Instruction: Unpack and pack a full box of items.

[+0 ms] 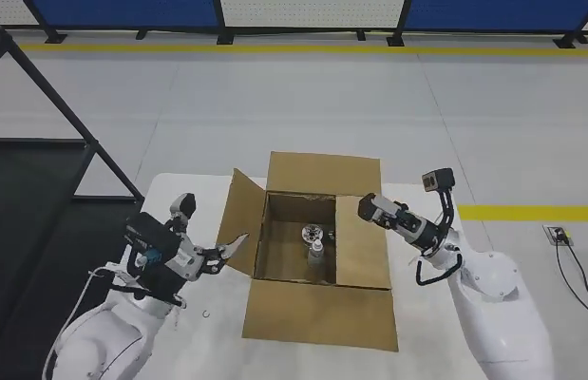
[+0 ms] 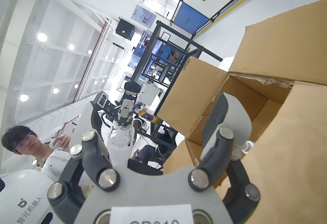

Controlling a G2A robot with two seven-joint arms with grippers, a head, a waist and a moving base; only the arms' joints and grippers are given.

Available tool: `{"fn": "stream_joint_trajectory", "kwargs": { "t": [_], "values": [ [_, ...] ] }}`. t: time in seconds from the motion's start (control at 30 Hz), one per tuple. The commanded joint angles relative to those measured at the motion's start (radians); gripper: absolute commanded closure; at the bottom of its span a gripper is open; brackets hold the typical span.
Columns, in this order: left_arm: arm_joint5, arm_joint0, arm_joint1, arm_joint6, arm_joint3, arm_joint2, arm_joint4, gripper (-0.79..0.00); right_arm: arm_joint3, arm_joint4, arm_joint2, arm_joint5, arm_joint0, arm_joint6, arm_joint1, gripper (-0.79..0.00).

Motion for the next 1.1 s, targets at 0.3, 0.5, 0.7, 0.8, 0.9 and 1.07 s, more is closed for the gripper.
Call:
{"fn": "stream_joint_trajectory", "kwargs": {
  "t": [0.3, 0.5, 0.7, 0.8, 0.9, 1.07],
  "values": [
    [0.078, -0.337, -0.060, -0.314, 0.253, 0.397, -0.335, -0.785, -0.183, -0.048, 0.159, -0.037, -0.223, -0.074, 0.035, -0.785],
    [0.139, -0.392, -0.076, -0.371, 0.303, 0.445, -0.412, -0.785, -0.197, -0.055, 0.166, -0.023, -0.239, -0.087, 0.037, -0.785],
    [0.137, -0.382, -0.077, -0.369, 0.307, 0.447, -0.433, -0.785, -0.197, -0.055, 0.166, -0.023, -0.239, -0.087, 0.037, -0.785],
    [0.130, -0.376, -0.080, -0.383, 0.330, 0.436, -0.560, -0.785, -0.211, -0.069, 0.148, -0.005, -0.242, -0.103, 0.037, -0.785],
    [0.142, -0.398, -0.090, -0.392, 0.387, 0.453, -0.647, -0.785, -0.203, -0.080, 0.135, 0.006, -0.227, -0.100, 0.040, -0.785],
    [0.216, -0.474, -0.112, -0.441, 0.498, 0.508, -0.731, -0.785, -0.184, -0.081, 0.128, -0.004, -0.224, -0.102, 0.045, -0.785]
  ]
}}
